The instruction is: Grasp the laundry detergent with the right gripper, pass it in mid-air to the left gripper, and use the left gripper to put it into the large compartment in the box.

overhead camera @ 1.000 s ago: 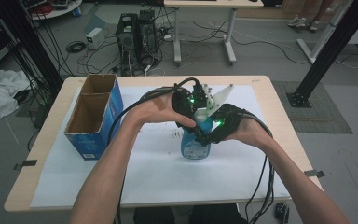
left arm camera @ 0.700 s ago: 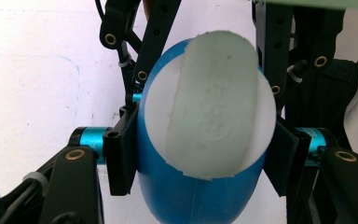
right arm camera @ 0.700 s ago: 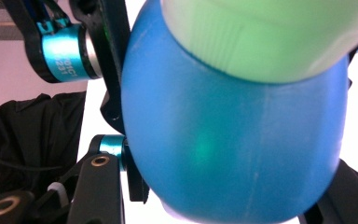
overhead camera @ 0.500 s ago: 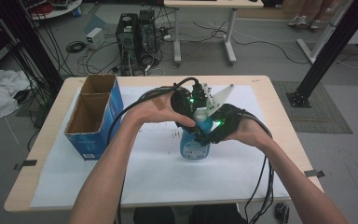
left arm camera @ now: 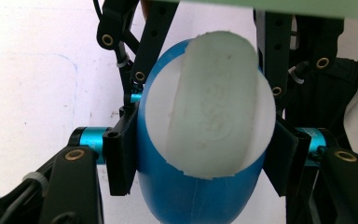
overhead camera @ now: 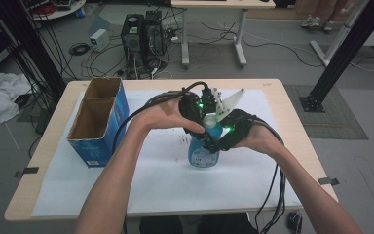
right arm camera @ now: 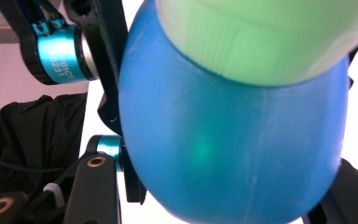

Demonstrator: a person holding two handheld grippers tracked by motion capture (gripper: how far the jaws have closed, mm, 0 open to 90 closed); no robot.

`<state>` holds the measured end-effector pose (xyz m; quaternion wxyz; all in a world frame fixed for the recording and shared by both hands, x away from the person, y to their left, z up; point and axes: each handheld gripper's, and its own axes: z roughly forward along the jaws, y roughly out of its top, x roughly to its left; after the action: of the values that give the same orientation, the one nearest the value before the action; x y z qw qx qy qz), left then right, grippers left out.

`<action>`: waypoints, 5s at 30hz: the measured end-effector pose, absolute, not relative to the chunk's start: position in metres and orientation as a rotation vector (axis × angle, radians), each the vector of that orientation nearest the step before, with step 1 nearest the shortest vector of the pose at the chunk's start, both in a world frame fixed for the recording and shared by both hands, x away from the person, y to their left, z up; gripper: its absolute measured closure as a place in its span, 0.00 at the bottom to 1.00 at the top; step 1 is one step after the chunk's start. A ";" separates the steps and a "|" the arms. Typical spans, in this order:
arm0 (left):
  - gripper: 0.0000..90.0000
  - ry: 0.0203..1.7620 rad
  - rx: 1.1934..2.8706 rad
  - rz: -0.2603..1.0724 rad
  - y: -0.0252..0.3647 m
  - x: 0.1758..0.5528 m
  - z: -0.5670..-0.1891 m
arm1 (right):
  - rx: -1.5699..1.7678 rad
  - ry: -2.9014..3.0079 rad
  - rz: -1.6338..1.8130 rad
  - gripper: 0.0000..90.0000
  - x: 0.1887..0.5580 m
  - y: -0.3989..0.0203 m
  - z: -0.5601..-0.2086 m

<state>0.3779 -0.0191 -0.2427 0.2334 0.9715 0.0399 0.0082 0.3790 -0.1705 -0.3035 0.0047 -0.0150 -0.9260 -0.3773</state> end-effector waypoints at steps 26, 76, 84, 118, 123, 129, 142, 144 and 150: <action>0.42 0.126 2.647 0.037 -0.009 0.377 -0.238 | -0.079 -2.894 -1.165 0.37 0.380 -0.173 -0.305; 0.42 0.704 2.681 0.266 0.165 0.398 -0.091 | -0.547 -3.090 -0.983 0.13 0.374 -0.270 -0.295; 0.42 0.790 2.647 0.318 0.199 0.393 -0.083 | -0.579 -3.096 -0.949 0.13 0.374 -0.277 -0.299; 0.42 1.015 2.648 0.278 0.261 0.410 -0.133 | -0.626 -3.091 -0.916 0.13 0.366 -0.285 -0.316; 0.42 1.030 2.648 0.262 0.264 0.411 -0.141 | -0.616 -3.092 -0.913 0.13 0.367 -0.282 -0.317; 0.42 1.041 2.661 0.230 0.266 0.413 -0.165 | -0.604 -3.092 -0.909 0.13 0.366 -0.279 -0.320; 0.42 1.059 2.683 0.173 0.265 0.418 -0.207 | -0.616 -3.093 -0.879 0.13 0.365 -0.277 -0.328; 0.42 1.068 2.681 0.169 0.266 0.418 -0.213 | -0.611 -3.093 -0.876 0.13 0.365 -0.276 -0.329; 0.42 1.075 2.688 0.161 0.268 0.419 -0.226 | -0.610 -3.091 -0.870 0.13 0.364 -0.274 -0.331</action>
<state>0.4190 0.2675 -0.2260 0.1206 0.9203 0.3681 0.0550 0.3644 -0.2741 -0.3306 -0.0635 -0.1862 -0.9438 -0.2656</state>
